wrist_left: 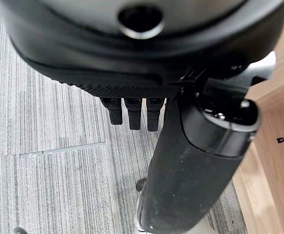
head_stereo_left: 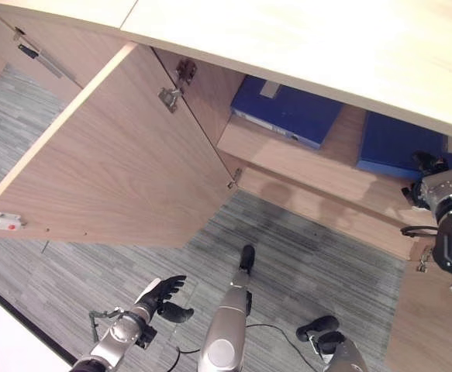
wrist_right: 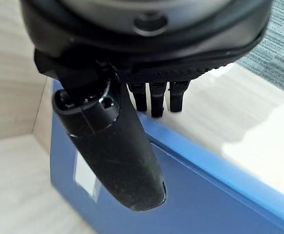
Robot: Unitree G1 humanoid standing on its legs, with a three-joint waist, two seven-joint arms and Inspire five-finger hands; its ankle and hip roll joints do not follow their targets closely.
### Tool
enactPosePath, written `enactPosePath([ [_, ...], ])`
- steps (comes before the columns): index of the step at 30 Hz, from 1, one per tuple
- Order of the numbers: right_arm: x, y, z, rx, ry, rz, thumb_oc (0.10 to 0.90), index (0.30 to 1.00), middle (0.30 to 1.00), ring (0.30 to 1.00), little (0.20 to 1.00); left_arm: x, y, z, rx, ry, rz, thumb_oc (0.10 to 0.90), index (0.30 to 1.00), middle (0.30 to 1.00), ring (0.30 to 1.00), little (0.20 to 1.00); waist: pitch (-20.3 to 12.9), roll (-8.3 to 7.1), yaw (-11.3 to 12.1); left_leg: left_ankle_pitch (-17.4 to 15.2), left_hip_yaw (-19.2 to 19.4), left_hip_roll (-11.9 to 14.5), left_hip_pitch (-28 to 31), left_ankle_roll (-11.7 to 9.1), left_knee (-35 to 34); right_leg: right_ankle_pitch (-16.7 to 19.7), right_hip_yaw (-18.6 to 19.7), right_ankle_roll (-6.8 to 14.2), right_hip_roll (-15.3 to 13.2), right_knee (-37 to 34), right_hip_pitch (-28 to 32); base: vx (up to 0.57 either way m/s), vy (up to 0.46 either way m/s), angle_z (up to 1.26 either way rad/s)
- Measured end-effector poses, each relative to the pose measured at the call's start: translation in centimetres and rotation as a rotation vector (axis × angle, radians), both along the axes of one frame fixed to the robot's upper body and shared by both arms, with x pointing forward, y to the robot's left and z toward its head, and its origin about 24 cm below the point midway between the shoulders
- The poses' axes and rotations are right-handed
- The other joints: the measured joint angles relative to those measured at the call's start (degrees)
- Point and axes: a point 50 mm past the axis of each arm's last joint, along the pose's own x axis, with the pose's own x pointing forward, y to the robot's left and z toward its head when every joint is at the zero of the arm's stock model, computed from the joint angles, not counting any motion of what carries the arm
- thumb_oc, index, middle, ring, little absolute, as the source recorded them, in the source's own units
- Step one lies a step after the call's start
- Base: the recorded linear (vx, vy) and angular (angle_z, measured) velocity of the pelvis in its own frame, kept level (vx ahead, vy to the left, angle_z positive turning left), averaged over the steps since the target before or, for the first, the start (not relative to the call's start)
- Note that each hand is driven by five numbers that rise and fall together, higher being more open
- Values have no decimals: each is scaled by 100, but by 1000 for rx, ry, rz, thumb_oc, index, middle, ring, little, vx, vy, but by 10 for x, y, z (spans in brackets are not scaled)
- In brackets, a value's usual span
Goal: Put the empty folder in the office cabinet
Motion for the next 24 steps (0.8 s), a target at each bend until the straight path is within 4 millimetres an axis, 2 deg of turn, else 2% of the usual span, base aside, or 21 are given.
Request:
enactPosePath([
  [1,0,-1,1,1,-8,-16,800,900,900,900,900,0,0,0,0,-5,1,800,900,900,900,900,31,63,-30,12,-1,-2,-11,2,-9,-1,2,-1,-6,4,-15,0,0,0],
  [6,3,2,7,-4,-37,-45,800,900,900,900,900,2,-2,1,-1,-27,0,800,900,900,900,900,84,172,-108,21,25,-17,-30,-6,-127,-28,37,-26,-44,46,-129,0,9,-2],
  [8,7,5,13,-29,-56,-44,800,900,900,900,900,1,-2,1,4,-31,9,800,900,900,900,900,88,174,-142,45,63,-35,-90,-15,-174,-46,119,-2,-86,98,-294,0,43,-9],
  [13,12,6,30,-86,-120,-40,800,900,900,900,900,2,-1,0,2,-38,26,800,900,900,900,900,195,342,-293,87,81,-102,-188,29,-194,-32,162,-4,-177,173,-446,1,8,0],
  [16,7,-10,48,-117,-177,-56,800,900,900,900,900,7,-4,4,-13,-70,16,800,900,900,900,900,241,432,-247,102,70,-132,-218,43,-196,-38,143,-2,-259,274,-475,13,1,10],
  [20,-8,-34,64,-156,-162,-70,800,900,900,900,900,9,-8,10,-43,-103,-8,800,900,900,900,900,279,503,-163,113,59,-272,-218,62,-216,-95,124,36,-429,414,-492,23,3,11],
  [24,-13,-39,73,-183,-127,-62,800,900,900,900,900,10,-6,12,-54,-104,-3,800,900,900,900,900,278,507,-155,160,66,-342,-218,73,-289,-96,128,58,-537,452,-538,23,10,3],
])
